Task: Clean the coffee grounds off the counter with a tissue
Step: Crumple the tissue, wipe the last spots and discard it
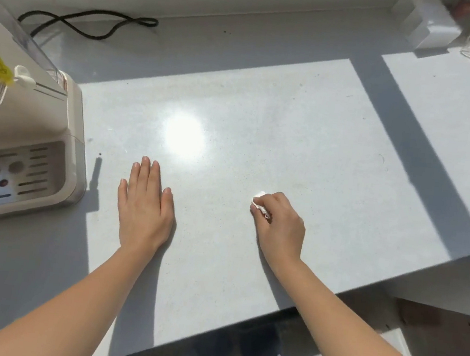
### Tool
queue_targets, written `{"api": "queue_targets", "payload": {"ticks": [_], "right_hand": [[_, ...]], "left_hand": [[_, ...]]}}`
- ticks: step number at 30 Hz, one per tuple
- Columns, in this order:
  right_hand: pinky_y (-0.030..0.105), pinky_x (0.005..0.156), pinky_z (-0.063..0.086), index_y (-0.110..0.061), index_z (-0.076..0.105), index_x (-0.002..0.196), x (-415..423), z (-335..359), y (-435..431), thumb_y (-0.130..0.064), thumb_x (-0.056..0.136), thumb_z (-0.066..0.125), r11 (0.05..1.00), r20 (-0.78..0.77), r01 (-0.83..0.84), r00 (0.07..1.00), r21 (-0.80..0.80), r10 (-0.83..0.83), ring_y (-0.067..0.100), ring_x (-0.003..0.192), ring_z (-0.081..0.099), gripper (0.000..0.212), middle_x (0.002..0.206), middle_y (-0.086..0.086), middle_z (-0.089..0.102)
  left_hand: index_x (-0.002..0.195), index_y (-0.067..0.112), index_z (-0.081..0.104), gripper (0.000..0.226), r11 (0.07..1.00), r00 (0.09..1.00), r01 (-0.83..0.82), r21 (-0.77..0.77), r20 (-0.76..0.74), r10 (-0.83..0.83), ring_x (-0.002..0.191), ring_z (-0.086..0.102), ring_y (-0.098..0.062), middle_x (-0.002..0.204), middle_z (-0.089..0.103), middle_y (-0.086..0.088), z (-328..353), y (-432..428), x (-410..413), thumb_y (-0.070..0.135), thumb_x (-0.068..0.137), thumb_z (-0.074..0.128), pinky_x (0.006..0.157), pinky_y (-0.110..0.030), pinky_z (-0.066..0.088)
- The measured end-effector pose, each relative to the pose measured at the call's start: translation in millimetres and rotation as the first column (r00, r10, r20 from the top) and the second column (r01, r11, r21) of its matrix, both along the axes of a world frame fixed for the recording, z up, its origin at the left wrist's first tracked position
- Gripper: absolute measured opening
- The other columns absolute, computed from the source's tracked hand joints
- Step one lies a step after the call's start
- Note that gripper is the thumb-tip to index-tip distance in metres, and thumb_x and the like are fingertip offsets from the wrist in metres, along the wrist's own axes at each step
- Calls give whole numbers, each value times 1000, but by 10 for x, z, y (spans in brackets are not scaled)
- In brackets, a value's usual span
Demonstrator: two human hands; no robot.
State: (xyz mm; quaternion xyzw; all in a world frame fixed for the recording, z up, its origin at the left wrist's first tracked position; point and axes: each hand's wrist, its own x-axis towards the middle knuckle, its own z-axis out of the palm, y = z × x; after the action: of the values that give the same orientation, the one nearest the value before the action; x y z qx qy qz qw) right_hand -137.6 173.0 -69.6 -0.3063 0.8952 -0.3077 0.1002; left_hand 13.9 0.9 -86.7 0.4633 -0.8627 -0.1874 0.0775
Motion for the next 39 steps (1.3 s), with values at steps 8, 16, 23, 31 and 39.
{"api": "queue_targets", "payload": {"ticks": [8, 16, 23, 31, 39], "right_hand": [[26, 41, 51, -24, 64, 83, 1386, 18, 532, -21, 79, 73, 805, 10, -581, 812, 121, 584, 12, 61, 57, 11, 82, -6, 61], [28, 47, 48, -23, 68, 89, -23, 118, 1297, -27, 84, 71, 983, -171, -41, 983, 181, 72, 18, 62, 63, 7, 88, -7, 65], [30, 70, 34, -20, 66, 98, -1371, 87, 1722, -25, 90, 59, 794, -175, 573, 819, 205, -546, 31, 99, 60, 12, 108, 5, 66], [17, 54, 35, -20, 67, 95, 23, 90, 1249, -23, 88, 66, 983, -7, 163, 987, 80, -163, 9, 67, 54, 8, 93, -6, 61], [34, 63, 49, -17, 63, 96, 564, 114, 970, -21, 91, 61, 981, 119, -183, 977, 60, 175, 17, 70, 52, 7, 91, -1, 58]], "left_hand": [[136, 6, 42, 44, 986, 974, -81, 144, -198, 109, 142, 25, -26, 149, 37, -14, 151, 51, -43, 14, 93, 40, 118, -47, 12], [139, 17, 43, 45, 909, 889, 408, 87, -266, -374, 146, 17, -17, 155, 28, -1, 315, 1069, -370, 13, 94, 43, 119, -42, 7], [146, 20, 29, 49, 869, 867, 495, 7, -77, -493, 147, 8, -16, 159, 19, 1, 90, 1439, -656, 26, 98, 32, 119, -43, 1], [145, 20, 32, 49, 866, 865, 499, 19, -74, -496, 147, 10, -15, 158, 22, 1, 56, 1431, -673, 29, 97, 28, 119, -44, 4], [130, 19, 53, 44, 894, 862, 438, 93, -325, -389, 142, 21, -5, 149, 40, 3, 23, 1395, -604, 26, 98, 24, 118, -28, 6]]}}
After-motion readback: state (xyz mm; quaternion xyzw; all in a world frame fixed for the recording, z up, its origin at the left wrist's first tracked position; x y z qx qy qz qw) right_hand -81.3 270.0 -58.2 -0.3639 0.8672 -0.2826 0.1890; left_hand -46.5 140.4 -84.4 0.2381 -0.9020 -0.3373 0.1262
